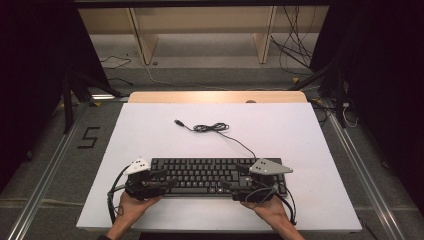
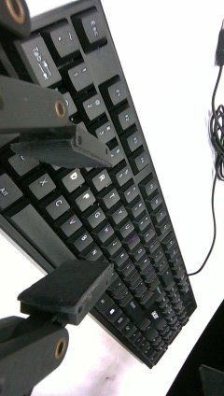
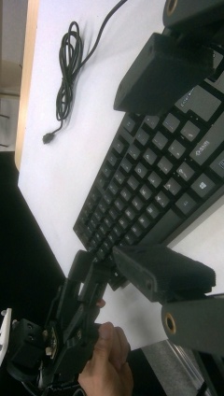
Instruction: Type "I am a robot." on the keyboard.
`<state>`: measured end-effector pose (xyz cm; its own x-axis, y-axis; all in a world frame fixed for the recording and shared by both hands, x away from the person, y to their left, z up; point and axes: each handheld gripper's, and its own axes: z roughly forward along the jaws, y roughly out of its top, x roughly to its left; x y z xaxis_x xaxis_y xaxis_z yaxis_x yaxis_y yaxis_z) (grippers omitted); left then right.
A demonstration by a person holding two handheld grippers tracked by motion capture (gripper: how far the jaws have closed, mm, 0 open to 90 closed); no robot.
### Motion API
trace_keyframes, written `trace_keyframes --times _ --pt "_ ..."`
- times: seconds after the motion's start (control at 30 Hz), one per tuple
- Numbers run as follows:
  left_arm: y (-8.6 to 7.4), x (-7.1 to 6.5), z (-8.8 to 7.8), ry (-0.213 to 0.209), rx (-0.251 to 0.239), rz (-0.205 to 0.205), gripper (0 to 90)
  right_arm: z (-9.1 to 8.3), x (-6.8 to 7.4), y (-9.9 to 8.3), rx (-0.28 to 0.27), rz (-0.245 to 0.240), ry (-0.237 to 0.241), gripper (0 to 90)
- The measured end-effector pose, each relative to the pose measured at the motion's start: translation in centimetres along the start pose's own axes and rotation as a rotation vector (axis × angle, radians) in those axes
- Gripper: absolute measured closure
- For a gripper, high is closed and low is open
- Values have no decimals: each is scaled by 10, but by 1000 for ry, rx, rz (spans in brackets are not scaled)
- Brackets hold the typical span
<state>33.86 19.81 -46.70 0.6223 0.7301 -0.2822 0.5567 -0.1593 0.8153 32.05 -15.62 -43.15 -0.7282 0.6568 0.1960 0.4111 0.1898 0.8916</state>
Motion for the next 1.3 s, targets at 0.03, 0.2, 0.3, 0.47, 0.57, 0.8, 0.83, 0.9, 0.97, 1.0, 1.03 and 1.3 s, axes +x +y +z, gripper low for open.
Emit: trace_keyframes --times 0.03,0.2,0.3,0.47,0.57,0.8,0.83,0.9,0.97,1.0,1.03,1.3 --pt "0 0 0 1 -1 -2 410 0 0 0 0 0 0 260" --pt "0 2 -1 11 0 -13 390 1 1 0 3 -1 2 260" --pt "0 4 -1 18 -5 -22 376 1 1 0 4 0 3 259" --pt "1 7 -3 34 -17 -46 352 1 1 0 3 -2 3 260" --pt "1 10 -5 41 -25 -66 345 1 1 0 4 -3 3 260" --pt "1 16 -8 64 -39 -104 336 2 1 0 5 -3 3 259" --pt "1 16 -8 69 -40 -110 334 2 1 -1 6 -3 4 259" --pt "1 17 -9 79 -41 -118 325 2 2 -1 8 -4 4 260" --pt "1 19 -9 89 -45 -130 318 3 2 -1 11 -4 6 260" --pt "2 19 -9 93 -44 -131 312 3 2 -1 11 -3 7 259" --pt "2 20 -10 102 -48 -139 309 3 3 -1 11 -4 8 260" --pt "2 22 -10 129 -45 -149 312 3 3 -1 10 -3 7 259"
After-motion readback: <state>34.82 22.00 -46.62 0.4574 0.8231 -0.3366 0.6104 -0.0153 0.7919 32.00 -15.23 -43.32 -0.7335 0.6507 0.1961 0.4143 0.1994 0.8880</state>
